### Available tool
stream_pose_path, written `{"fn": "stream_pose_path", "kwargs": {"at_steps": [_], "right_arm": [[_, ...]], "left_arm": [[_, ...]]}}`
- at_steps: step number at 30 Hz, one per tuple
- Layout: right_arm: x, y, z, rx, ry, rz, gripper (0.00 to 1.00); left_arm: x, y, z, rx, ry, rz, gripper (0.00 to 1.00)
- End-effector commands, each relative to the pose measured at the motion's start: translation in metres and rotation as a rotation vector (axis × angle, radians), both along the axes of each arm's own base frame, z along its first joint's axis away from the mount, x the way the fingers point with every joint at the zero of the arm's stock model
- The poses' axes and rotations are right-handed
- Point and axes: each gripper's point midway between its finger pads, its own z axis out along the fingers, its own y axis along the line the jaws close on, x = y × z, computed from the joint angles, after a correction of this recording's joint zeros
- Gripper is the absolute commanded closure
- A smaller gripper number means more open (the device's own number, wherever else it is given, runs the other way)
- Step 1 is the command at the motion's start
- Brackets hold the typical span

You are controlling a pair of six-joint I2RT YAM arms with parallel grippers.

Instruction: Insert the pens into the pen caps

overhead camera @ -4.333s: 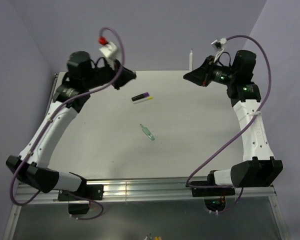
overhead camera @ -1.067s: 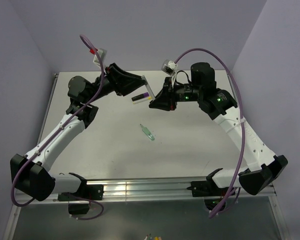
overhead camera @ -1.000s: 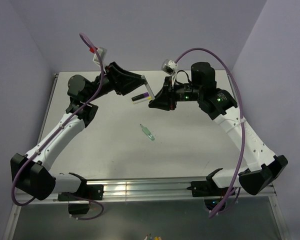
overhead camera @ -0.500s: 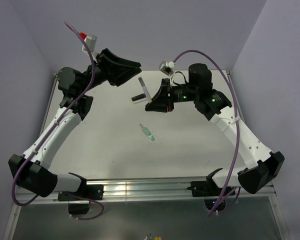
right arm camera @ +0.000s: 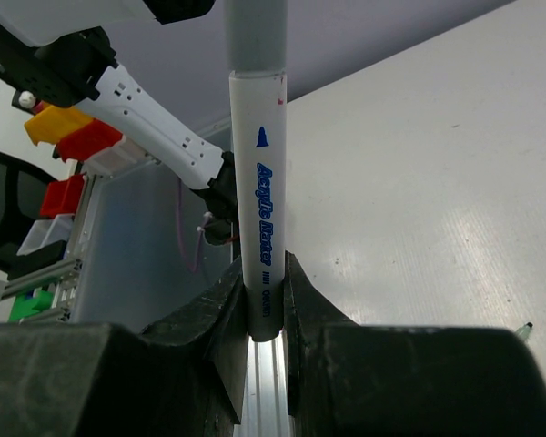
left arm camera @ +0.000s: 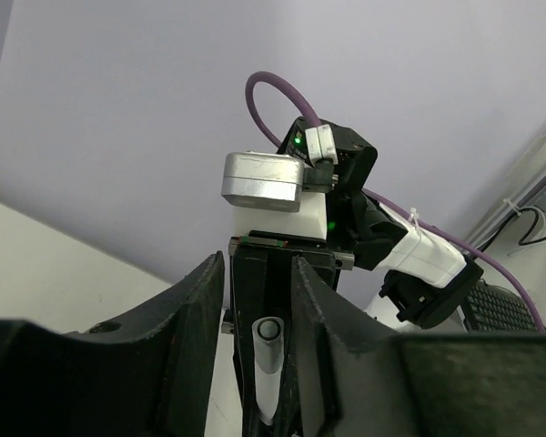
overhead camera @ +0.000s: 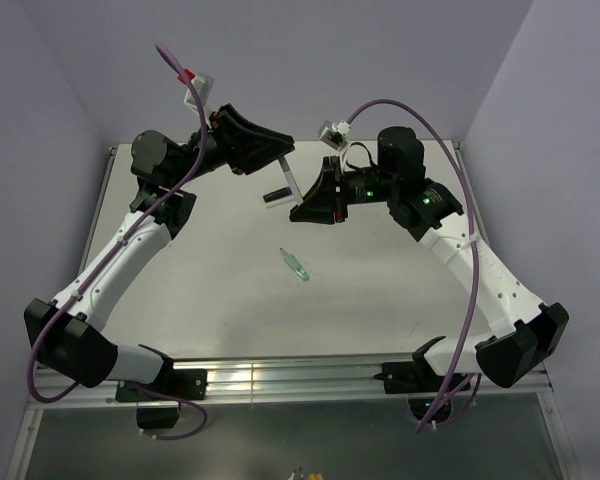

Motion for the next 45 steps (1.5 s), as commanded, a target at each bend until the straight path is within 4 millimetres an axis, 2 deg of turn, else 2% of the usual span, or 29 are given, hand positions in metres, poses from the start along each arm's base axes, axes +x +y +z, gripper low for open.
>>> {"fn": "stream_pose_path", "kwargs": {"at_steps": [1,9,11,13,17,20,23,25,34,37,40,43,44,45], "right_arm": [[-0.002,-0.001,0.015,0.036,-0.048,0.011,1.0],[-0.003,-0.001,0.019,0.042,-0.054,0.018,1.0],[-0.005,0.0,0.023,0.051,-0.061,0.044,1.0],[-0.009,0.001,0.027,0.062,-0.067,0.077,1.0],[-0.019,0.002,0.037,0.088,-0.067,0.168,1.0],[-0.018,0.003,0.043,0.101,-0.076,0.168,1.0],[-0.011,0.004,0.046,0.103,-0.078,0.121,1.0],[0.002,0.004,0.047,0.098,-0.08,0.031,1.0],[0.048,-0.001,0.057,0.081,-0.044,-0.263,1.0],[0.058,-0.003,0.061,0.074,-0.047,-0.323,1.0],[0.055,-0.002,0.064,0.078,-0.064,-0.295,1.0],[0.039,0.003,0.07,0.1,-0.096,-0.177,1.0],[0.033,0.004,0.072,0.107,-0.104,-0.141,1.0],[0.023,0.005,0.074,0.117,-0.101,-0.082,1.0]], "left_arm": [[-0.017,0.0,0.017,-0.017,-0.086,-0.037,0.61],[-0.022,-0.001,0.009,-0.015,-0.062,-0.075,0.88],[-0.025,-0.002,0.005,-0.016,-0.05,-0.102,0.97],[-0.028,-0.003,0.003,-0.021,-0.038,-0.127,1.0],[-0.04,-0.008,-0.008,-0.025,-0.025,-0.188,1.0],[-0.046,-0.015,-0.021,-0.011,0.011,-0.223,1.0],[-0.05,-0.019,-0.029,-0.004,0.045,-0.228,1.0],[-0.049,-0.022,-0.034,0.007,0.079,-0.219,1.0],[-0.01,-0.029,-0.067,0.107,0.255,-0.022,1.0],[-0.007,-0.029,-0.076,0.123,0.294,-0.011,1.0],[-0.01,-0.03,-0.077,0.103,0.308,-0.032,1.0],[-0.027,-0.03,-0.071,0.056,0.262,-0.128,1.0],[-0.035,-0.03,-0.075,0.064,0.251,-0.17,1.0],[-0.041,-0.03,-0.069,0.047,0.201,-0.192,1.0]]}}
